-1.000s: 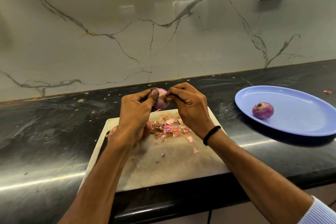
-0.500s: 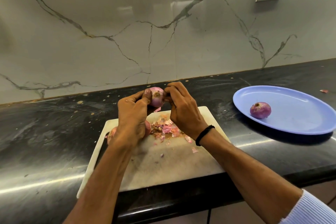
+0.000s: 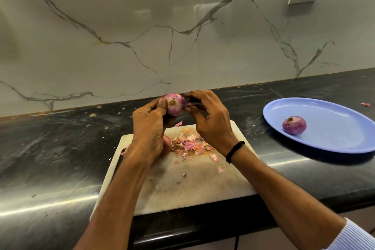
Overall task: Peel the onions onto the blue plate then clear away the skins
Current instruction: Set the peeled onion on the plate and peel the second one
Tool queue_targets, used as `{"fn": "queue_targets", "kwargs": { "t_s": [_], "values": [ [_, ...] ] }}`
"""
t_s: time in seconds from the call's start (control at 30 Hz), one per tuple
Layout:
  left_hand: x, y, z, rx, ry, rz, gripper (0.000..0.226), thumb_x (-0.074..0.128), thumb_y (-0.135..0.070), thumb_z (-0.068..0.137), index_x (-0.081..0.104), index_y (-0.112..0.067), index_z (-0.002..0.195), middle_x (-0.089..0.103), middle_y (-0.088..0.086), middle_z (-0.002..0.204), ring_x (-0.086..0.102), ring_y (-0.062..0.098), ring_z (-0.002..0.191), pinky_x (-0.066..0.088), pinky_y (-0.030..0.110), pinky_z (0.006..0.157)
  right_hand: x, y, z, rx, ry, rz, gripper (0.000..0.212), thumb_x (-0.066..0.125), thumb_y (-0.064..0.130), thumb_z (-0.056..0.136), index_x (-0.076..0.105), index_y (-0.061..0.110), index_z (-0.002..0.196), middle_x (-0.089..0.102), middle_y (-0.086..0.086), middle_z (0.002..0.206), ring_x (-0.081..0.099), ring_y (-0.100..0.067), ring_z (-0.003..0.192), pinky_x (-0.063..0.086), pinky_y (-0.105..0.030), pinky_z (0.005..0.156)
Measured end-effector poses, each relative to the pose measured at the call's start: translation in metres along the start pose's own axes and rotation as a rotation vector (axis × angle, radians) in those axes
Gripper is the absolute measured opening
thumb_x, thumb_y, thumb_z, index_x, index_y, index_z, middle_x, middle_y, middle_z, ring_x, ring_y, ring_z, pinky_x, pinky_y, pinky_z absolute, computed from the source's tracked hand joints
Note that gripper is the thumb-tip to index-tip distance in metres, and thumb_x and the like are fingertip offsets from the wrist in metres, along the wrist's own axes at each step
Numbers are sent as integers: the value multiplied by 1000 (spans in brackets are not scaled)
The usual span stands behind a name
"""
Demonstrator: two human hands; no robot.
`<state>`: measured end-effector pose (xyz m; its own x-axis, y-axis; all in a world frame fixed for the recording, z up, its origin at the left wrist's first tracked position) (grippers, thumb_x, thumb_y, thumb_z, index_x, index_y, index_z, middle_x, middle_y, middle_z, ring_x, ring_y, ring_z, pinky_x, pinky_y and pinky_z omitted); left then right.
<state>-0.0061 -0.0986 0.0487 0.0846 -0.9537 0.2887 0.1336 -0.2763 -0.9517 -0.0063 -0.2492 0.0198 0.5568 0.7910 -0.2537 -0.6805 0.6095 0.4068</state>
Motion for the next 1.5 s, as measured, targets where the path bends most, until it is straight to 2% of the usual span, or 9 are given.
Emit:
{"fn": "queue_targets", "kwargs": {
  "t_s": [0.23, 0.43, 0.6, 0.77, 1.07, 1.13, 1.23, 1.33, 1.5],
  "values": [
    [2, 0, -1, 20, 105, -3, 32, 60, -9, 93, 65, -6, 125, 70, 10, 115, 71, 24, 102, 60, 37, 86, -1, 0, -1, -18, -98, 17, 13, 69, 0, 90, 71, 1, 103, 68, -9, 100, 64, -12, 94, 55, -20, 85],
    [2, 0, -2, 45, 111, 55, 36, 62, -7, 90, 65, -7, 126, 67, 12, 123, 67, 28, 109, 59, 41, 89, -3, 0, -1, -55, -113, 16, 16, 70, 2, 88, 74, 1, 103, 69, -11, 100, 60, -4, 96, 51, -14, 88],
    [1, 0, -1, 66, 141, 75, 28, 60, -3, 91, 68, -10, 117, 68, 9, 118, 70, 22, 100, 61, 31, 76, -3, -1, -1, -42, -107, 26, 18, 72, 1, 87, 73, 0, 104, 70, -11, 101, 60, -5, 97, 51, -13, 89],
    [-3, 2, 3, 202, 161, 336, 35, 66, -5, 89, 68, -9, 123, 67, 9, 122, 66, 25, 110, 57, 46, 93, -5, -4, 0, -59, -73, 9, 14, 73, 5, 85, 75, -1, 98, 71, -12, 94, 65, -12, 89, 53, -13, 85],
    [-4, 3, 3, 282, 139, 493, 31, 69, -5, 89, 69, -15, 118, 65, 7, 123, 63, 20, 114, 55, 43, 97, -3, -7, -2, -106, -8, -31, 16, 71, 0, 85, 74, -4, 100, 71, -15, 95, 63, -10, 87, 51, -8, 85],
    [-5, 3, 3, 253, 130, 470, 30, 69, -5, 89, 70, -14, 118, 66, 7, 122, 64, 22, 113, 56, 44, 96, -2, -5, -3, -116, 15, -58, 16, 68, -1, 87, 73, -4, 102, 70, -16, 97, 62, -11, 89, 50, -9, 86],
    [-4, 4, 0, 133, 144, 323, 26, 65, -1, 89, 72, -14, 112, 69, 10, 117, 68, 28, 108, 58, 45, 91, -1, -4, -3, -139, 31, -118, 18, 66, -5, 87, 71, -5, 104, 69, -17, 99, 66, -24, 91, 54, -21, 86],
    [1, 2, -6, 19, 135, 151, 24, 60, -1, 92, 70, -6, 113, 72, 13, 110, 72, 27, 98, 61, 41, 85, 0, -1, -2, -172, 43, -173, 21, 53, 4, 91, 68, -6, 101, 67, -18, 96, 64, -28, 88, 55, -29, 82],
    [3, 2, -5, -167, 99, -89, 20, 55, -3, 96, 67, 2, 111, 70, 22, 110, 73, 35, 94, 62, 42, 78, 1, 4, 0, -158, 69, -180, 33, 37, 12, 88, 63, -5, 99, 62, -18, 96, 58, -24, 86, 52, -26, 78]
  ]
}}
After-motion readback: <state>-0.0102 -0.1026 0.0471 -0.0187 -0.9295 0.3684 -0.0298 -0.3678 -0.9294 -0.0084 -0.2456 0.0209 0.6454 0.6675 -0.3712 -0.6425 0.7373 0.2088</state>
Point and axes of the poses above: each hand's wrist, its own z-axis towards the middle knuckle, its own x-axis out of the palm, y = z × x, the point moved 2 cm from there along z, towards the middle knuckle
